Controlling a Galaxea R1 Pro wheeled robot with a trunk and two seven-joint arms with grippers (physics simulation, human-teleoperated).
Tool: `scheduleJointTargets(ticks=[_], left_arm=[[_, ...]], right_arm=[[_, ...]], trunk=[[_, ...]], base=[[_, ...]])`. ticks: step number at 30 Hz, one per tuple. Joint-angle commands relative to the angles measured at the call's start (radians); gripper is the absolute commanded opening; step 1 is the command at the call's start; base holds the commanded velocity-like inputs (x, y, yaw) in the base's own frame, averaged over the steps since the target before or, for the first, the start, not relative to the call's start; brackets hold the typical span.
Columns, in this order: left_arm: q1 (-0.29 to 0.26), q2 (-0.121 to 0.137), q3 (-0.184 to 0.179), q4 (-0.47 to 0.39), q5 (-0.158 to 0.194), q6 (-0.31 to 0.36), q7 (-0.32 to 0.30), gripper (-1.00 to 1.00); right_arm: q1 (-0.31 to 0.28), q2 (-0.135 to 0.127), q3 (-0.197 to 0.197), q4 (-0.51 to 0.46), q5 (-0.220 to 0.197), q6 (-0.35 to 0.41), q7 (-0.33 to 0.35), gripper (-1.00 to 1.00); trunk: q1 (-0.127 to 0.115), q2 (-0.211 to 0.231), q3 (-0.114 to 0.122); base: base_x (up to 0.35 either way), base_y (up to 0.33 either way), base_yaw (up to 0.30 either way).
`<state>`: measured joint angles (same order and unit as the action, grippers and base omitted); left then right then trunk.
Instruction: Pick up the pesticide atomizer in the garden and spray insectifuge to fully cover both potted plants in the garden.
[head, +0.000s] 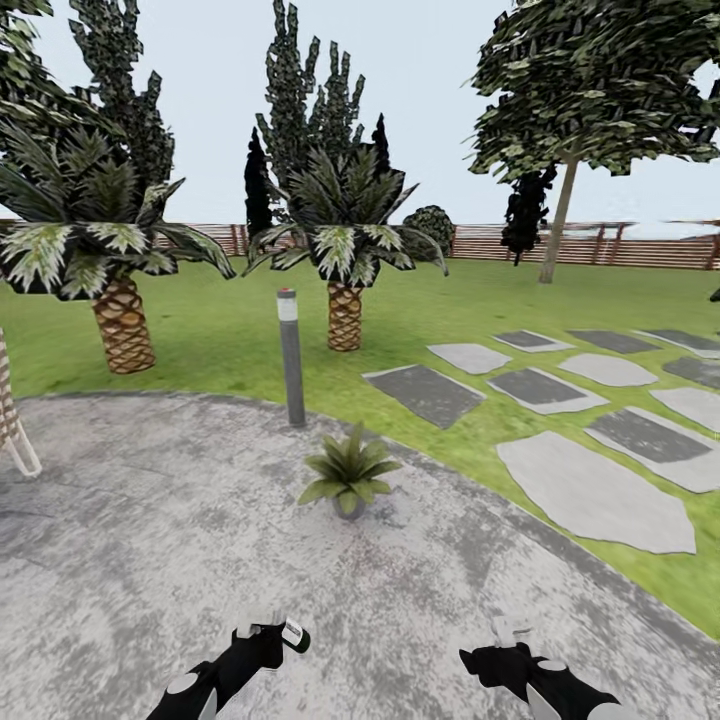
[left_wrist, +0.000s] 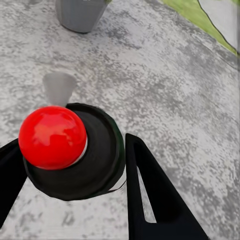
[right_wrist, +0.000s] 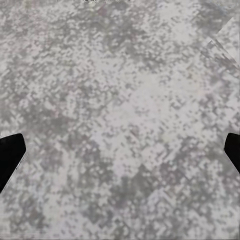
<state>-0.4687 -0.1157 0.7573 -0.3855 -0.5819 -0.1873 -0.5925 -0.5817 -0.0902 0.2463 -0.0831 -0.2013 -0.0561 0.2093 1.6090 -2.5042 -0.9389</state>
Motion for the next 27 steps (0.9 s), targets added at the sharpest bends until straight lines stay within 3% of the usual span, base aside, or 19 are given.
scheduleJointTargets(ticks=[1,27], left_arm=[[-0.001,-0.001,0.008,-0.001,-0.01,-0.005,-0.004,-1.0],[-0.001,-0.001,0.008,0.0,-0.01,-0.005,-0.004,-1.0]], right_arm=[[-0.001,-0.001,0.008,0.002,-0.01,-0.004,0.003,1.0],[-0.001,0.0,0.008,0.002,-0.01,-0.004,0.001,1.0]], trunk=[[0.0,0.0,-0.001],[0.0,0.0,-0.001]], base=[[0.12,0.297,-0.286],[0.105,0.3,-0.287]])
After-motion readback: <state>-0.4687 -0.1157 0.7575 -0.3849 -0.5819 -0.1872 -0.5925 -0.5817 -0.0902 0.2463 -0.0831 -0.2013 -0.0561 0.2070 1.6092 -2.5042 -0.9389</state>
